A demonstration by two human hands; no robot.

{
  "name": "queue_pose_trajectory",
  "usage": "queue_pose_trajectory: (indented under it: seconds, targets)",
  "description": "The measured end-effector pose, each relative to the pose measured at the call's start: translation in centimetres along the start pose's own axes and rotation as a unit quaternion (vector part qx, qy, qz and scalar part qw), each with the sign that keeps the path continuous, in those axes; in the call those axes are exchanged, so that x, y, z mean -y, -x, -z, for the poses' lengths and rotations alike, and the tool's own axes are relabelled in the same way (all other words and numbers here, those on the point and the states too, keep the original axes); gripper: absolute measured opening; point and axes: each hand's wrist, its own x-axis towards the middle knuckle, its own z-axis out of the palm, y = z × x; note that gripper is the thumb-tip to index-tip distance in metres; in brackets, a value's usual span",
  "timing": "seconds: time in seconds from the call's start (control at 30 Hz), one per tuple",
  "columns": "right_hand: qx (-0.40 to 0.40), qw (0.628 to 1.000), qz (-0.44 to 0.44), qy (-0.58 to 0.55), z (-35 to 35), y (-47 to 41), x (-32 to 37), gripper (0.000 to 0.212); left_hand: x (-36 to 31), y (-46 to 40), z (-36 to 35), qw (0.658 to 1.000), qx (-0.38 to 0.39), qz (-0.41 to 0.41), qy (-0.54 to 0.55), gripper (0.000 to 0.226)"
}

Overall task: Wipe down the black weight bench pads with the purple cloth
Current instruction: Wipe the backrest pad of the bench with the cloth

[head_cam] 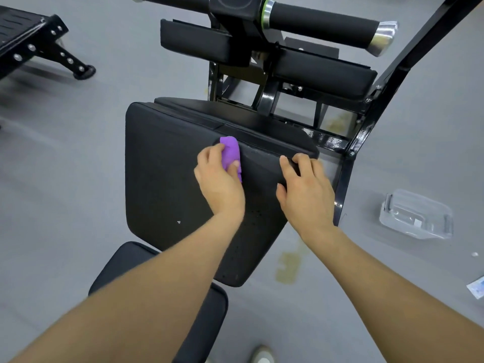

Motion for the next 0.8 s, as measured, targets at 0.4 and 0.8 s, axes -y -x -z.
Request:
queue_pose_trajectory:
  seconds: [0.4, 0.8]
  targets:
    - [-0.019, 0.999, -0.014, 0.032, 0.1, 0.5, 1.1, 0.053, 4.8, -3.3, 2.8, 0.999, 0.007, -0.002, -0.041, 0.037]
    - [0.017, 0.998, -0.064, 0.019, -0.2, 0.5, 2.0, 0.054, 4.6, -0.6, 2.4, 0.985, 0.097, -0.132, -0.044, 0.042]
